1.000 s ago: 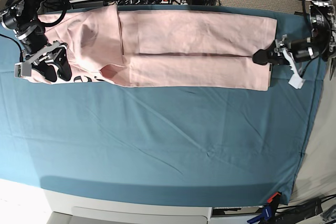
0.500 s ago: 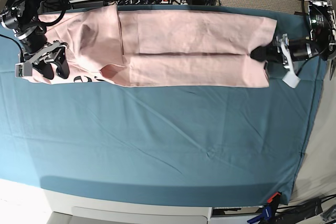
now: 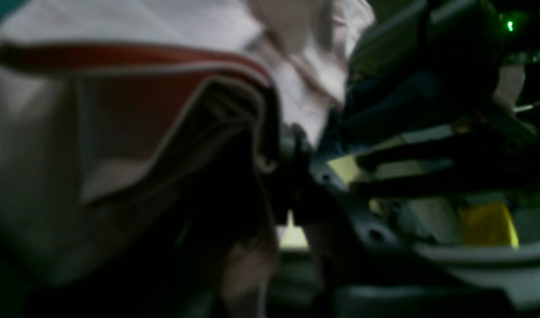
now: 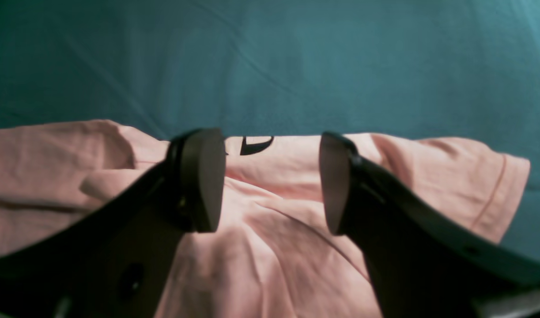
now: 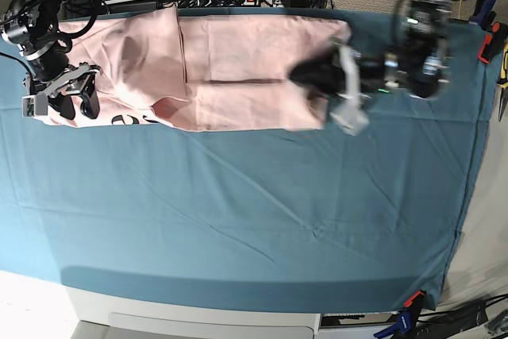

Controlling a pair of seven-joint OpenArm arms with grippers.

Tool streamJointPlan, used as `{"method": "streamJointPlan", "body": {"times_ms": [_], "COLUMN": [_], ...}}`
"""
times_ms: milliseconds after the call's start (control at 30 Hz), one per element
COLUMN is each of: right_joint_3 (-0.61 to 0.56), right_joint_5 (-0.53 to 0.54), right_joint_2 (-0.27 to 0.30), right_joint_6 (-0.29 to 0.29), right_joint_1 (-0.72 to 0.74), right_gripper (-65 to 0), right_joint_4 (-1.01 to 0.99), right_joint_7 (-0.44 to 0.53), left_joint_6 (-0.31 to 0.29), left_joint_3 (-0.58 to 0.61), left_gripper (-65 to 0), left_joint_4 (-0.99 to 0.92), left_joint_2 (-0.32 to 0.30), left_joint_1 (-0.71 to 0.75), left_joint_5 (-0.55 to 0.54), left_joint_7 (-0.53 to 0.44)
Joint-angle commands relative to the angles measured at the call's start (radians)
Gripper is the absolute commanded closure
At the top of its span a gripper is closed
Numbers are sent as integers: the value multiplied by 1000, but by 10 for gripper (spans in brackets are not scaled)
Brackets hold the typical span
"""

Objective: Fold the T-shirt properly
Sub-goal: 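Release the left gripper and move it over the shirt's middle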

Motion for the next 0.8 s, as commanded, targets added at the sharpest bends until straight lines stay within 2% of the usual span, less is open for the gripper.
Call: {"method": "streamJointPlan", "body": {"times_ms": [0,233,467,600,767], "right_joint_3": [6,6,6,6,6], "right_joint_5": [19,-25,-27,-27,-27], "right_joint_2": [14,14,14,14,14], "right_joint_6": [1,1,1,1,1], "right_joint_1": [6,3,3,3,3], "right_gripper": [-339,-339,-339,-339,-339], "right_joint_4": [16,16,16,16,16], "right_joint_7": [30,31,34,36,37], "left_joint_6": [-5,-5,-5,-5,-5], "left_joint_3": [24,174,228,227,227], "left_gripper": [0,0,0,0,0], "left_joint_4": [17,-29,-158,-228,-258], "left_joint_2": [23,164,267,303,308], "left_joint_1": [-36,-137,-198,-240,-268], "left_joint_5": [-3,159,172,172,172], "left_joint_7": [-37,-104,-111,-114,-118]}}
